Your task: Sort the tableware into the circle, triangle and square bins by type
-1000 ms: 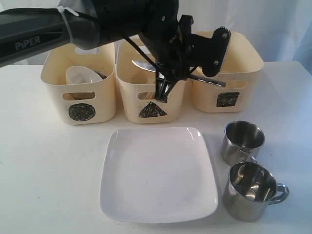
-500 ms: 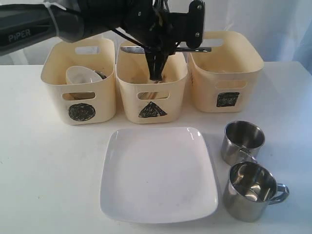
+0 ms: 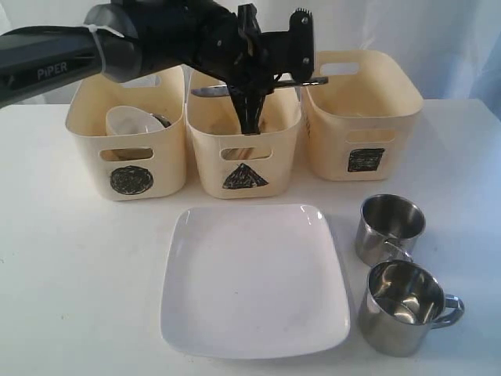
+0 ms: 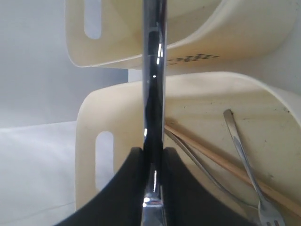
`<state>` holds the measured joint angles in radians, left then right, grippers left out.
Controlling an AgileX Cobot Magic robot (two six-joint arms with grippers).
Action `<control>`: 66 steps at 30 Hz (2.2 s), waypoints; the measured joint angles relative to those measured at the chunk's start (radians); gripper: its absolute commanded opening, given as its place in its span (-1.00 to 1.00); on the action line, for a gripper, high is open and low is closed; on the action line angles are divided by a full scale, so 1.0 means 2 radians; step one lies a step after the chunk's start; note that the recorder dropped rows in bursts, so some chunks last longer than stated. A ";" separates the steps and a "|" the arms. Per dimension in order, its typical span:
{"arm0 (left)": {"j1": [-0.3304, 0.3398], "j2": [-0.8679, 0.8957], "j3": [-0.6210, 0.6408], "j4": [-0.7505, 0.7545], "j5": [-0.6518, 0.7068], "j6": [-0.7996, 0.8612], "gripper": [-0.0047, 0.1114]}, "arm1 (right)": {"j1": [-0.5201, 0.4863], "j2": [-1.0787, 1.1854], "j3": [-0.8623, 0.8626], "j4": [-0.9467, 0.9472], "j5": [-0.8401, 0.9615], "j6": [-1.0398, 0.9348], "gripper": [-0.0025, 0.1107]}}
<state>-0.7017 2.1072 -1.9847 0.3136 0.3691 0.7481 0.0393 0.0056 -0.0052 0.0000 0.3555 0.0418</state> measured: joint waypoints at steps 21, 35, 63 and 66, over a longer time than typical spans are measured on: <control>0.001 0.001 0.000 -0.001 -0.021 -0.056 -0.84 | 0.000 0.000 0.000 0.000 0.000 0.000 -0.96; 0.001 0.001 0.000 -0.001 -0.021 -0.067 -0.38 | 0.000 0.000 0.000 0.000 0.000 0.000 -0.96; 0.001 -0.007 0.000 -0.001 0.061 -0.068 -0.92 | 0.000 0.000 0.000 0.000 0.000 0.000 -0.96; 0.001 -0.019 0.000 -0.007 0.064 -0.082 -0.92 | 0.000 0.000 0.000 0.000 0.000 0.000 -0.96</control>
<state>-0.6994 2.0702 -1.9847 0.3006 0.4962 0.5845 0.0393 0.0056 -0.0052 0.0000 0.3555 0.0418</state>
